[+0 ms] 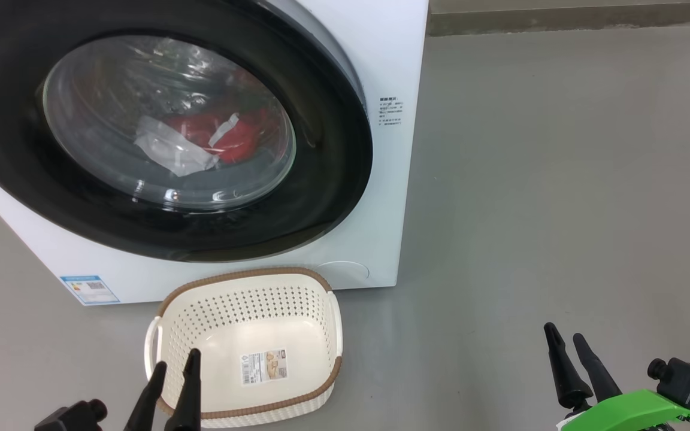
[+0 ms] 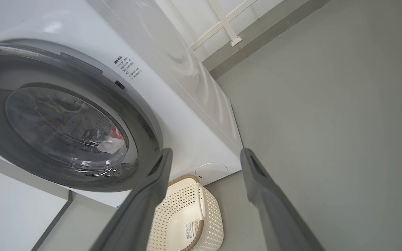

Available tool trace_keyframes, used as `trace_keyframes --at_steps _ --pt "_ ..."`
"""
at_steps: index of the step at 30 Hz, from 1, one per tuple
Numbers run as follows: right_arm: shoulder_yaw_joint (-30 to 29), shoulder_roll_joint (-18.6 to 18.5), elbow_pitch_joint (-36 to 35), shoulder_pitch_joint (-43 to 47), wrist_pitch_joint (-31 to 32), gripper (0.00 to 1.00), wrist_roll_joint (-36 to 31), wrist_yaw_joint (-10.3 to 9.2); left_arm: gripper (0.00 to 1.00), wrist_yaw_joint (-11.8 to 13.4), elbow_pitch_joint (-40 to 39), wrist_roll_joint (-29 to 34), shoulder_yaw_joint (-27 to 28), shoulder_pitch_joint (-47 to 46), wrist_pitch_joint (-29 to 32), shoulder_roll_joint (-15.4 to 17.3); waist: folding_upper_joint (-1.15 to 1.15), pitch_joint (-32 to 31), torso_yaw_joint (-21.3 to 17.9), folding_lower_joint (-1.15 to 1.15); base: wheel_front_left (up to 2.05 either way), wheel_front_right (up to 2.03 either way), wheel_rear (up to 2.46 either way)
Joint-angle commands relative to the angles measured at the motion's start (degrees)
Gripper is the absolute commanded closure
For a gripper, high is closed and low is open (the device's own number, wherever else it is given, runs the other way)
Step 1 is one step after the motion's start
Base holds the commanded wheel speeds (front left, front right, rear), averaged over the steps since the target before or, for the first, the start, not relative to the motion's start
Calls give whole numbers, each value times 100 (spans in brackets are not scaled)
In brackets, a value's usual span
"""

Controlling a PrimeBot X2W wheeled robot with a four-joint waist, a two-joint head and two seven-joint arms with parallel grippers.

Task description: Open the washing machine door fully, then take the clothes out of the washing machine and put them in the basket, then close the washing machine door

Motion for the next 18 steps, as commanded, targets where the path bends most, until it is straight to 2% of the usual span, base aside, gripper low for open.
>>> trace_keyframes --at_steps 1,18 --pt "104 -83 -177 -55 -93 0 -201 1 0 52 -202 238 74 -59 -81 114 0 7 3 0 0 0 0" --pt "131 -104 -275 5 -363 0 -1133 2 0 181 -370 1367 -7 -7 -353 165 0 47 11 0 0 0 0"
